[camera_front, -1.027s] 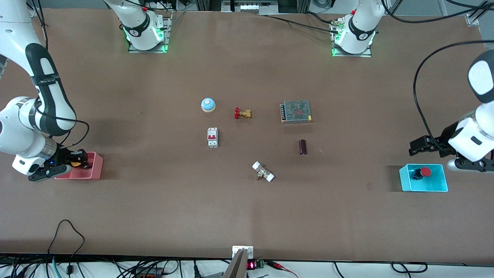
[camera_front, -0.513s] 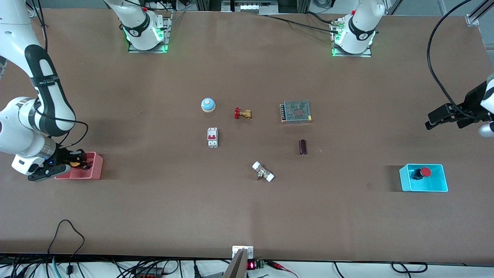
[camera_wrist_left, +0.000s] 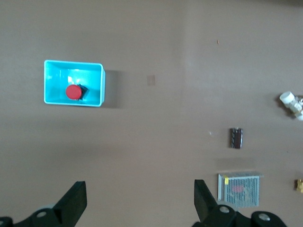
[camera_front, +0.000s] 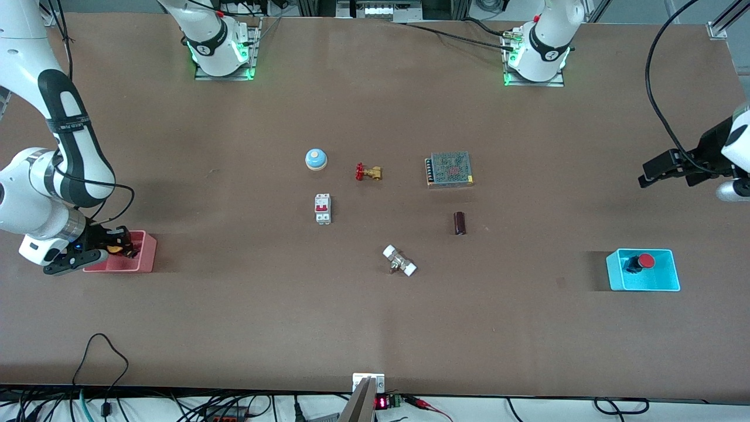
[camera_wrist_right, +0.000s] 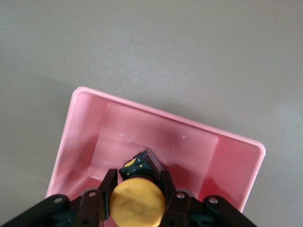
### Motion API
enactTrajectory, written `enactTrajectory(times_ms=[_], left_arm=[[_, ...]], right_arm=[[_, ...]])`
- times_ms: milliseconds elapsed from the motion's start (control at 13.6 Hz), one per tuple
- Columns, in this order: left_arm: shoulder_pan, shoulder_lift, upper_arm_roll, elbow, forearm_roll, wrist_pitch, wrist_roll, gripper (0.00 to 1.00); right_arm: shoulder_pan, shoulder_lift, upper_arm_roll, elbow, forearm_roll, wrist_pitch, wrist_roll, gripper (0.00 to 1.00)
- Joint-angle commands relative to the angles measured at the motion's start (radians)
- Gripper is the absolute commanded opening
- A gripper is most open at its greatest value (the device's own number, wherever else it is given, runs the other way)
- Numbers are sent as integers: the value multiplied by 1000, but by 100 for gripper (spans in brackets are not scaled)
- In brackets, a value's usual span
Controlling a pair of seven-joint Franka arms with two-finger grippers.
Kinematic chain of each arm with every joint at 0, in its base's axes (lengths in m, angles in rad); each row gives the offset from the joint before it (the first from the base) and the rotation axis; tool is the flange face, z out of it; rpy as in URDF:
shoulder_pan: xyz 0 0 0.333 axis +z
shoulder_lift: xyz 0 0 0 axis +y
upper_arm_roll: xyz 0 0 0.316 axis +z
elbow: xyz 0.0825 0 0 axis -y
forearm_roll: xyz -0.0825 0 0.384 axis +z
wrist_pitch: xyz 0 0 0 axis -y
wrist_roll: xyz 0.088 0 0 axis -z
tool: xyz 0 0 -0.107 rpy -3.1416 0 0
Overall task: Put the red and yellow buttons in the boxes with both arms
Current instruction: 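Lower the yellow button into the pink box while the left gripper withdraws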
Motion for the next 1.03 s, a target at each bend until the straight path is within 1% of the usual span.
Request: enactTrajectory(times_ms=[0, 73, 367, 513, 587, 660, 733, 807, 953], left_arm=[[-53, -34, 50, -16, -2, -24, -5, 100], [-47, -33, 48, -16, -2, -24, -5, 100], [-47, -44, 47, -17, -2, -27, -12, 100], [-47, -44, 47, -22, -2, -30, -12, 100], [-45, -41, 48, -21, -2, -41, -12, 100], [-45, -39, 51, -16, -2, -39, -11, 100], [-45, -32, 53, -8, -2, -41, -9, 100], [-45, -28, 51, 1, -2, -44, -9, 100], [-47, -18, 51, 7, -2, -42, -9, 100]], right_arm=[[-17, 0, 15, -6, 16, 12, -25, 58], [-17, 0, 15, -6, 16, 12, -25, 59], [-15, -4, 15, 2, 13, 12, -25, 82], [-15, -22, 15, 8, 11, 9, -28, 93], [-15, -30, 15, 11, 14, 6, -43, 95], [-15, -47, 15, 17, 16, 0, -49, 100], [-15, -74, 15, 17, 16, -23, -49, 100], [-15, -102, 15, 31, 18, -91, -49, 100], [-2, -154, 15, 100, 18, -245, -37, 100]])
